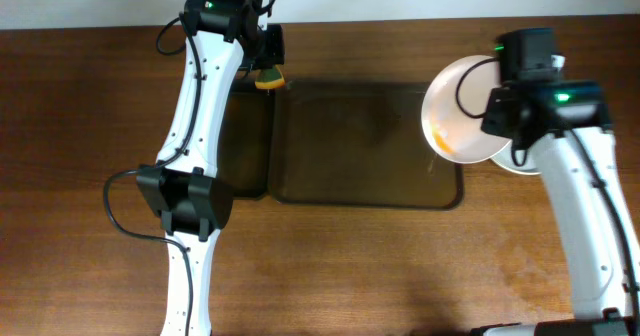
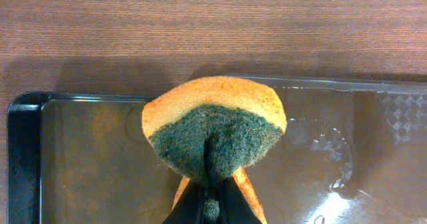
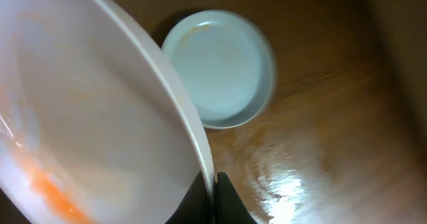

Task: Clean dirty plates on tray and stack at the side
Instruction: 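Lift the sponge away and carry the plate right to stack it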

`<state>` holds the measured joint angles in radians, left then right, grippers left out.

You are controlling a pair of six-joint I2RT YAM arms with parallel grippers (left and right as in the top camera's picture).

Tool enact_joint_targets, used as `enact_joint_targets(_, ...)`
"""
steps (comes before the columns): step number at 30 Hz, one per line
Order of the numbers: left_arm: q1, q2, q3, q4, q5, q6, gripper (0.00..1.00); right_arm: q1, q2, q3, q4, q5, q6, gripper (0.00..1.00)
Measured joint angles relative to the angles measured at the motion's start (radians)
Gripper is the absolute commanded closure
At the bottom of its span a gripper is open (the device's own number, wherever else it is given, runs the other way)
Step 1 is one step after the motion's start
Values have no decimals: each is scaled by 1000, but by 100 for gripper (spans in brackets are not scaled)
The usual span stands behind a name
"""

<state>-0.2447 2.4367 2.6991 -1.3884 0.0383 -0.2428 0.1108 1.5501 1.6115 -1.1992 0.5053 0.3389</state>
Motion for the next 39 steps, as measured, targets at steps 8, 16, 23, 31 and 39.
enact_joint_targets(8,0,0,0,0,0,0,100,395,0,0,-23,644,142,96)
enact_joint_targets(16,0,0,0,0,0,0,100,454,0,0,-8,906,172,96)
enact_joint_targets(23,0,0,0,0,0,0,100,259,1,0,15,514,221,96)
enact_joint_targets(31,0,0,0,-4,0,0,100,-478,41,0,123,-183,78,96)
enact_joint_targets(39,0,0,0,-4,0,0,100,-661,414,0,245,-291,42,84)
